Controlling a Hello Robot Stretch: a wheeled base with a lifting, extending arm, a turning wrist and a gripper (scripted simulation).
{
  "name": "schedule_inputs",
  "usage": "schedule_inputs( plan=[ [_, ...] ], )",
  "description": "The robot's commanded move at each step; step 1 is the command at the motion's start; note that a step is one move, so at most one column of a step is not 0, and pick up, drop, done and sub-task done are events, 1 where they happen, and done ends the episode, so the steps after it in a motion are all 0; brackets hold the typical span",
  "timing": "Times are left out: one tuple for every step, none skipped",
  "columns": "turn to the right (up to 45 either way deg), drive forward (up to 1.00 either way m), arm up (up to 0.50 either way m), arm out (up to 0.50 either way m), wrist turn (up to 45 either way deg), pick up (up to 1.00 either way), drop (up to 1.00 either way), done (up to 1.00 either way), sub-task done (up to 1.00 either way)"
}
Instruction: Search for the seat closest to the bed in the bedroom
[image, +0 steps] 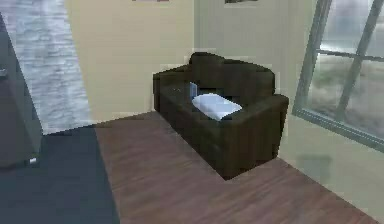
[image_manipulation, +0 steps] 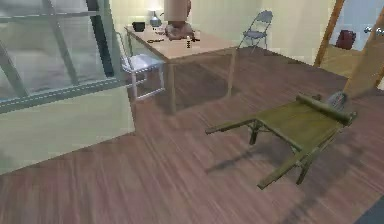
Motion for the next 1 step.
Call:
schedule_inputs(
  plan=[
    [45.0,0.0,0.0,0.0,0.0,0.0,0.0,0.0,0.0]
  ],
)
